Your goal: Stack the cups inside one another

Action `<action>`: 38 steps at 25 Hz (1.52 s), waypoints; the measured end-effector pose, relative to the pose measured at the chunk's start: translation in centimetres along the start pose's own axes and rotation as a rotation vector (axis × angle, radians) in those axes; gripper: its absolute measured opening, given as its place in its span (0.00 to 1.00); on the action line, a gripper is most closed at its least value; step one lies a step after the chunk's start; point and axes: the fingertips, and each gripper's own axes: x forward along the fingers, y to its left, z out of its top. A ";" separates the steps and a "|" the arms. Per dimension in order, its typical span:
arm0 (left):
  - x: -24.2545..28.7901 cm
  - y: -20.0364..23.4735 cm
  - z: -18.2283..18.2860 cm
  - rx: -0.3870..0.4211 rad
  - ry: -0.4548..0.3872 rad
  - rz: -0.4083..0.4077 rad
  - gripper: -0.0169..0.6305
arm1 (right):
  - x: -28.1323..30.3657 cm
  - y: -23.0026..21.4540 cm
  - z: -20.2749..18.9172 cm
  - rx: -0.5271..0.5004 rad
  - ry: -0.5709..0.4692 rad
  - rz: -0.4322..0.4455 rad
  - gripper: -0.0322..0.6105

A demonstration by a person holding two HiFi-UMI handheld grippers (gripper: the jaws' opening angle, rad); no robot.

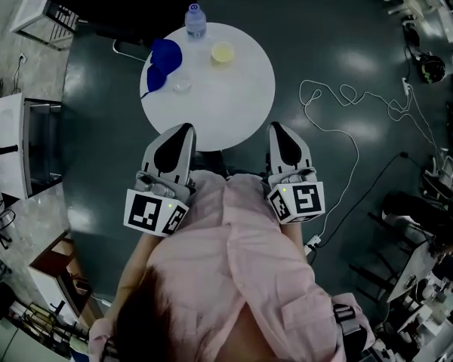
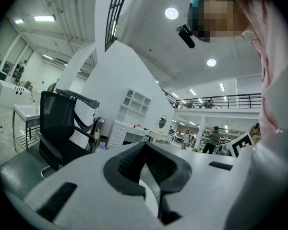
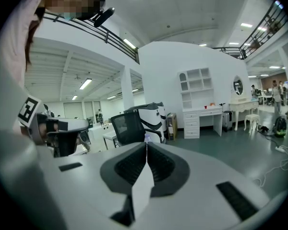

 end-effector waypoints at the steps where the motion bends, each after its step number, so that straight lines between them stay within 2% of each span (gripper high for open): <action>1: 0.1 -0.2 0.0 -0.001 0.000 -0.001 0.05 | -0.2 -0.1 -0.1 0.005 0.001 -0.004 0.10; 13: 0.7 -0.8 -0.8 0.042 0.023 -0.013 0.05 | -0.6 -0.4 -0.1 0.026 -0.039 0.017 0.10; 21: 0.8 -0.8 -0.5 0.033 0.013 0.004 0.05 | -0.1 -0.1 -0.3 0.019 -0.026 0.045 0.10; 38: 0.4 -0.4 -0.6 0.027 0.004 0.016 0.05 | -0.3 -0.5 -0.5 0.044 -0.022 0.027 0.10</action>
